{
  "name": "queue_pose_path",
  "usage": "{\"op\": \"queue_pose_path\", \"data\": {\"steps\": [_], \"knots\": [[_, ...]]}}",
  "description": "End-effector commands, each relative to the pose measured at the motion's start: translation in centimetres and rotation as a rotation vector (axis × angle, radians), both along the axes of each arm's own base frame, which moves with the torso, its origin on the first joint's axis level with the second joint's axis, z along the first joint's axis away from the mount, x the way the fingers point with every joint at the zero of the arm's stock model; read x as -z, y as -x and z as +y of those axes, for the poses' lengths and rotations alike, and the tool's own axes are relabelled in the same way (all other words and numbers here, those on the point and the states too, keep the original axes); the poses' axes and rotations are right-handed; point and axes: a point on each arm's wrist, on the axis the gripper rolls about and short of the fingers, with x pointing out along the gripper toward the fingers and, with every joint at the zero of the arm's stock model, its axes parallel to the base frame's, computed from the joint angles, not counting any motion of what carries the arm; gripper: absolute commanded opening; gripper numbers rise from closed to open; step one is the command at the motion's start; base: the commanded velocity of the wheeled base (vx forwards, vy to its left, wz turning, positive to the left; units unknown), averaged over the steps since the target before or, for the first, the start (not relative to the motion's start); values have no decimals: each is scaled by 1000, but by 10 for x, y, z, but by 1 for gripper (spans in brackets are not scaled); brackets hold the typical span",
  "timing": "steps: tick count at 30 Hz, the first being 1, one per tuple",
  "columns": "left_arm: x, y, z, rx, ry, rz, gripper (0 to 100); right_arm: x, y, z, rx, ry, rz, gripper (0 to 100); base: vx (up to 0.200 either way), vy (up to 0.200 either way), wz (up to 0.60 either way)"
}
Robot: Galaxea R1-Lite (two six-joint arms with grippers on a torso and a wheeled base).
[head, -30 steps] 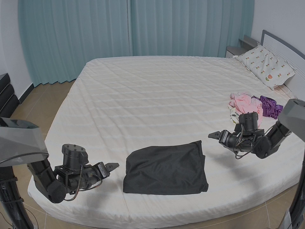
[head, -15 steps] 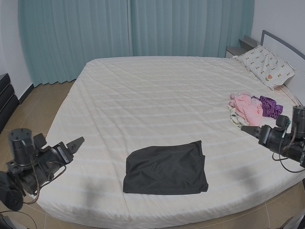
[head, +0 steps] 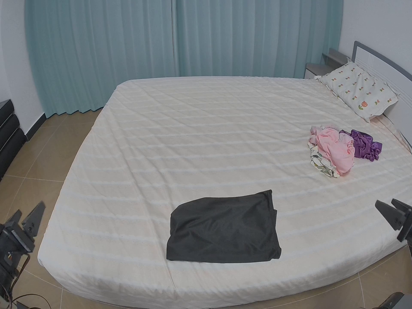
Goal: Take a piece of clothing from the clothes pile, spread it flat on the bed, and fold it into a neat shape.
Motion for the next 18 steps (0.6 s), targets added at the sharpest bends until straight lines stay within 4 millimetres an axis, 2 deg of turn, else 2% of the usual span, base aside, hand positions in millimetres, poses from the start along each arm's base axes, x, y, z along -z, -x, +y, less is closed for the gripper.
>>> {"op": "queue_pose_path", "data": {"steps": [1, 7, 8, 15, 18], "knots": [[23, 69, 15, -235, -137, -162, 100, 53, 62, -9, 86, 133, -160, 100, 0, 0, 0], [31, 80, 15, -293, -189, -179, 100, 75, 82, -9, 89, 136, -193, 100, 0, 0, 0], [34, 83, 14, -312, -196, -186, 100, 85, 87, -9, 120, 151, -171, 100, 0, 0, 0], [52, 81, 14, -311, -235, -165, 100, 85, 88, -9, 152, 187, -176, 100, 0, 0, 0], [67, 74, 13, -278, -253, -142, 100, 85, 88, -9, 141, 244, -186, 100, 0, 0, 0]]}}
